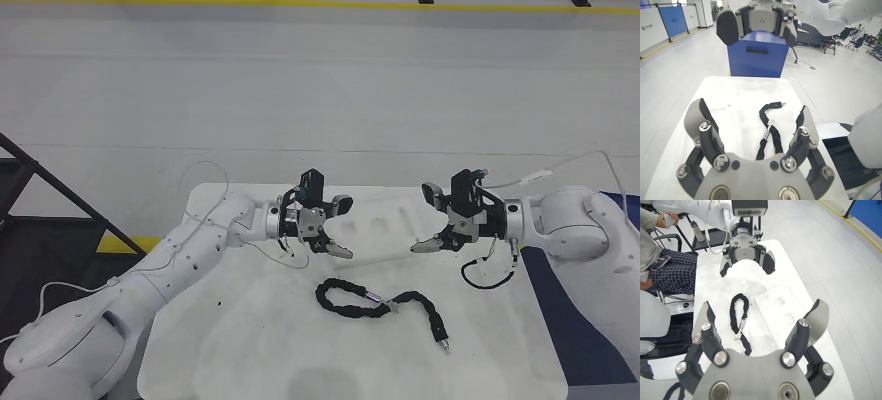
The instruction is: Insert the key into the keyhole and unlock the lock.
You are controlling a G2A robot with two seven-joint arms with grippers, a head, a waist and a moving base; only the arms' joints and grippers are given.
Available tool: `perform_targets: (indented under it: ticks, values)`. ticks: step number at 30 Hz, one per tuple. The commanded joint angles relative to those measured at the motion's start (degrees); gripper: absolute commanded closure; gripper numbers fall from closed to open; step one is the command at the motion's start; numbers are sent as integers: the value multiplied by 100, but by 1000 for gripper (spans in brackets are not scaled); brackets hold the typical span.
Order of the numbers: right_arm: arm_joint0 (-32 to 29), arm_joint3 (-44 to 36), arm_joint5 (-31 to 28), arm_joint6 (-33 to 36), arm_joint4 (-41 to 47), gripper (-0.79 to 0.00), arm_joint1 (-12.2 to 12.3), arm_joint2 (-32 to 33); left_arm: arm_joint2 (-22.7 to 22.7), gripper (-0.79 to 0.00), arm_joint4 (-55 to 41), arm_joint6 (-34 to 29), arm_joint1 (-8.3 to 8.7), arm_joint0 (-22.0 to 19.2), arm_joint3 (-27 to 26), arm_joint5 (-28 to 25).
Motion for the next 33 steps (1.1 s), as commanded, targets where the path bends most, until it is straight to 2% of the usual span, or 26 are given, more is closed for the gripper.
perform_targets:
  ticks: [1,6,12,33]
  values:
    - [376,207,7,-83,-96,-785,-82,-252,26,-785,-209,-50,198,-184,-79,0]
    - [1192,666,7,-46,-146,-785,-216,-764,89,-785,-692,-8,542,-531,-203,0]
    - [1832,1041,7,-89,-1,-785,-291,-1234,210,-785,-750,315,802,-638,-391,0]
    - [1849,1053,7,-103,11,-785,-291,-1254,210,-785,-750,315,802,-638,-391,0]
